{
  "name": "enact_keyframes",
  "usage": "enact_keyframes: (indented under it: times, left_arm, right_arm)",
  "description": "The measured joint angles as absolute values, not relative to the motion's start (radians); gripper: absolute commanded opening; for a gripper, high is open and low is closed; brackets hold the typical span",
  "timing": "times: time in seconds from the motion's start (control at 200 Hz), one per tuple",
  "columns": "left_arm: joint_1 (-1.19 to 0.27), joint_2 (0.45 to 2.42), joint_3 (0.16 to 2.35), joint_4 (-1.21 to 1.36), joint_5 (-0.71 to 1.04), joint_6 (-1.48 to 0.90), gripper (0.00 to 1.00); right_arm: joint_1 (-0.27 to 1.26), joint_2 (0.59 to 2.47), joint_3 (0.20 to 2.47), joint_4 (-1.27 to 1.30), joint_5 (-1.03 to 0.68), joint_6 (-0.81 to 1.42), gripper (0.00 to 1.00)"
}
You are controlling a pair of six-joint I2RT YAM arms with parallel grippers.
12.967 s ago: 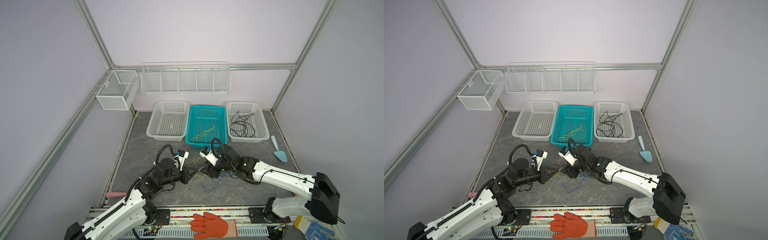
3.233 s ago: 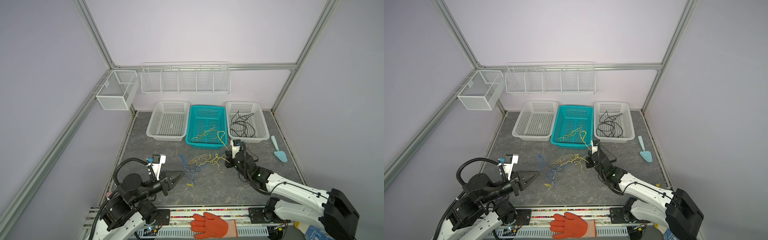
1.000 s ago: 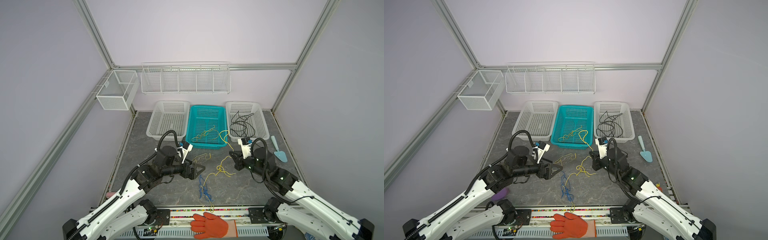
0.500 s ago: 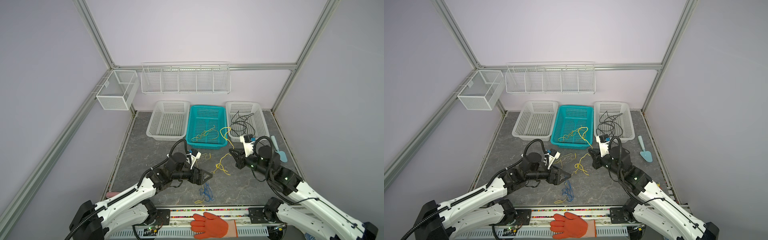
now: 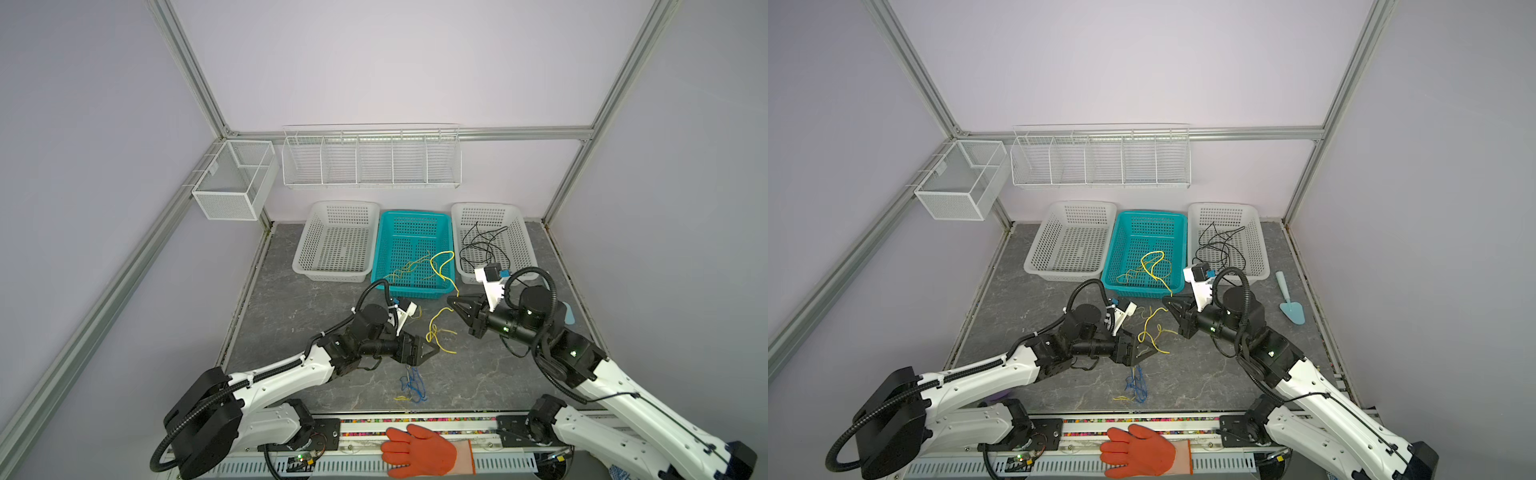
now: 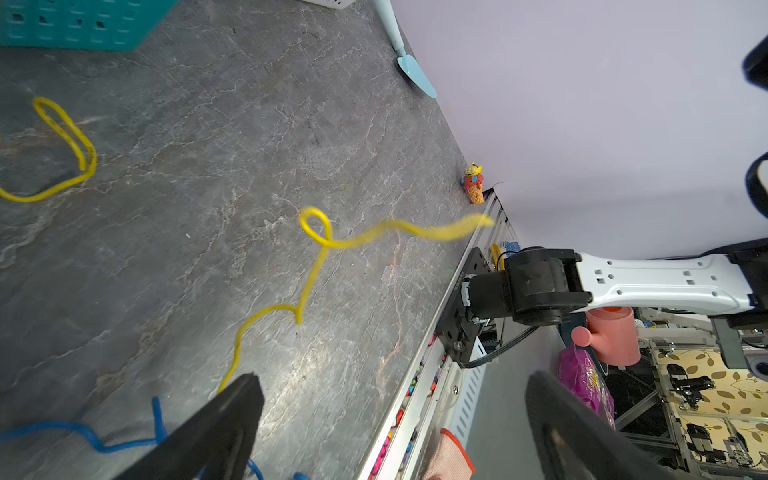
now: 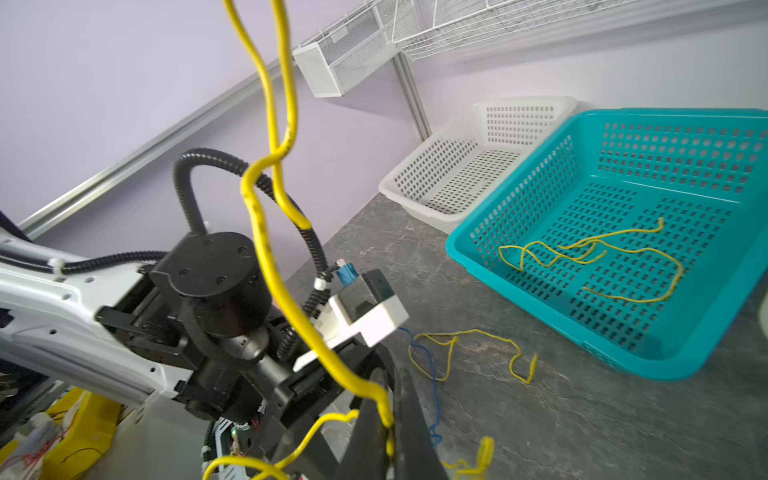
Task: Untangle the cables
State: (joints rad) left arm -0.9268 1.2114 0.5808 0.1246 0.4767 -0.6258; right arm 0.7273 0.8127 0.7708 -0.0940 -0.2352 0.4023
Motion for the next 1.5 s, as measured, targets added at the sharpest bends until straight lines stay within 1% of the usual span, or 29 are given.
enact_keyframes:
  times: [0.17,0.31,0.38,0.53,0.755,0.93,1.09,1.195,1.315,1.5]
  left_arm:
    - [-0.929,1.235,0.581,0.139,0.464,-0.625,1.00]
    - [-0.930,1.222,0.581,0.113,0.425,-0.609,1.00]
    - [-0.930,1.194,0.581,0.076,0.389,-0.596,1.00]
    - [-0.930,1.101,0.574,-0.005,0.275,-0.587,1.00]
    - [-0.929,0.952,0.510,-0.093,0.131,-0.606,1.00]
    - [-0.929,0.841,0.460,-0.156,0.060,-0.637,1.00]
    - [-0.928,0.785,0.429,-0.184,0.026,-0.667,1.00]
    - [-0.928,0.773,0.413,-0.193,0.020,-0.681,1.00]
    - [-0.927,0.772,0.400,-0.196,0.018,-0.689,1.00]
    - [-0.925,0.783,0.399,-0.197,0.016,-0.689,0.99]
  right_arm:
    - [0.728,0.813,0.772,-0.093,-0.239,0.412,0.06]
    - [0.727,0.818,0.826,-0.152,-0.137,0.410,0.06]
    - [0.715,0.861,0.893,-0.201,-0.085,0.408,0.06]
    - [0.656,1.057,1.065,-0.273,-0.024,0.408,0.06]
    - [0.593,1.414,1.310,-0.373,-0.015,0.409,0.06]
    - [0.557,1.671,1.494,-0.411,-0.016,0.408,0.07]
    - [0.531,1.860,1.648,-0.456,-0.016,0.409,0.09]
    - [0.520,1.950,1.725,-0.489,-0.017,0.411,0.11]
    - [0.514,2.010,1.789,-0.527,-0.015,0.411,0.14]
    - [0.513,2.028,1.848,-0.575,-0.015,0.407,0.24]
